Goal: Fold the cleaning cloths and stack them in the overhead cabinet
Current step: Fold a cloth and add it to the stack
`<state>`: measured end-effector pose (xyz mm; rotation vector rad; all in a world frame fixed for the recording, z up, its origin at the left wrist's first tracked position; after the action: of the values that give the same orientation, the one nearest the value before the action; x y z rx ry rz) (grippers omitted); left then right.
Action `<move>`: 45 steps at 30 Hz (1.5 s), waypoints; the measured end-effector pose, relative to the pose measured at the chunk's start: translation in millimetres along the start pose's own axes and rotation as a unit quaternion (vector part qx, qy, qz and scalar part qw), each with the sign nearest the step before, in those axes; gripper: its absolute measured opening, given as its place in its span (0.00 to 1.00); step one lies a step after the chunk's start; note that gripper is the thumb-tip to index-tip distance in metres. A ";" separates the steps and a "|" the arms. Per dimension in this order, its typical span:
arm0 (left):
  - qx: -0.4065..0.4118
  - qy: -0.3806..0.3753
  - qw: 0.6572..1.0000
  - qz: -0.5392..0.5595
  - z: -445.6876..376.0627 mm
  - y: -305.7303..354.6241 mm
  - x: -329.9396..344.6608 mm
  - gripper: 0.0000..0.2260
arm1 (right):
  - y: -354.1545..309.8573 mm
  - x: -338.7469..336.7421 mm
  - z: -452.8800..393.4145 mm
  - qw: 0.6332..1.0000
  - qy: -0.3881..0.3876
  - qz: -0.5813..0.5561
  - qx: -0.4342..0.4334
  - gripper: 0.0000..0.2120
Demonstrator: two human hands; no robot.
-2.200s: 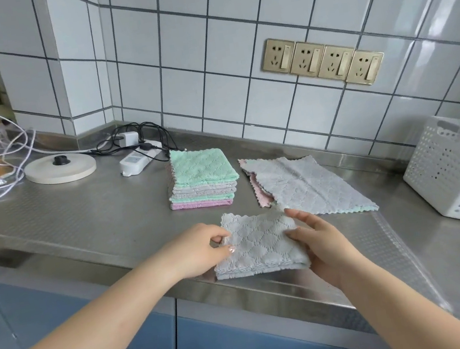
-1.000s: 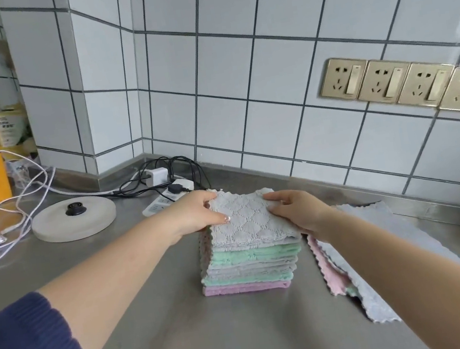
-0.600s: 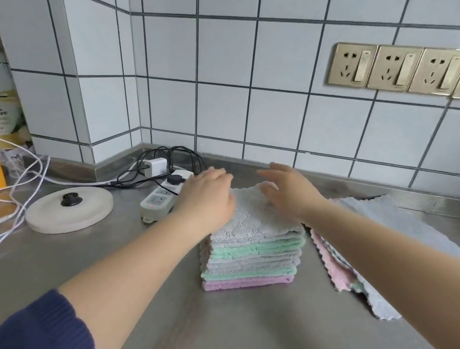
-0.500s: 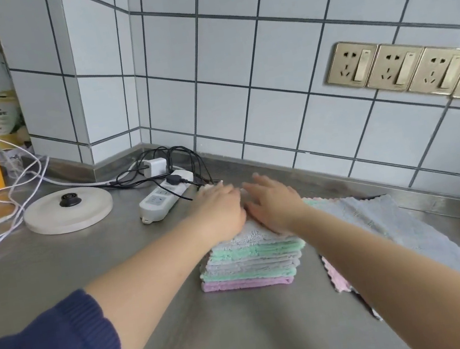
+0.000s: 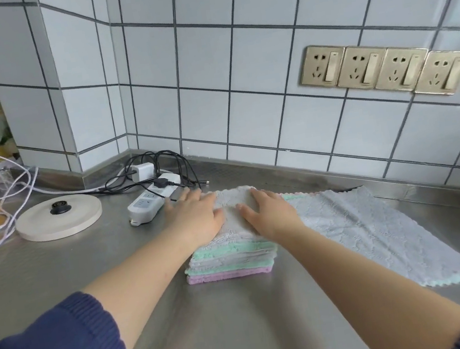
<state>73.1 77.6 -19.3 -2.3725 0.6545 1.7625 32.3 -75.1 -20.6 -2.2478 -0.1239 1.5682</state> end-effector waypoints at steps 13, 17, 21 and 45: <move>0.250 0.015 0.965 0.071 42.8 183.2 20.8 0.16 | 182.0 -112.9 94.4 0.994 0.044 0.014 0.102 0.13; 0.308 -0.039 0.949 0.057 66.3 226.0 48.9 0.17 | 213.2 -113.8 123.6 0.989 -0.033 0.098 0.103 0.16; 0.323 0.002 0.946 -0.001 72.2 237.2 58.3 0.16 | 225.1 -104.2 134.5 0.991 -0.039 0.097 0.085 0.15; 0.248 0.032 0.968 0.020 55.6 243.0 63.0 0.10 | 216.7 -88.7 108.4 0.950 -0.011 0.313 0.004 0.10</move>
<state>-59.8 -139.4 -56.6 -2.0835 1.0183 1.3339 -132.4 -271.0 -53.8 -2.3950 0.6512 1.8772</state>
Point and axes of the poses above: each hand's wrist, its own z-axis away from the middle knuckle, its own x-axis out of the palm, y = z × x, the point moved 4 cm from there along -z, towards the middle knuckle, and after that the axes turned 10 degrees about y, right-handed, at the moved point
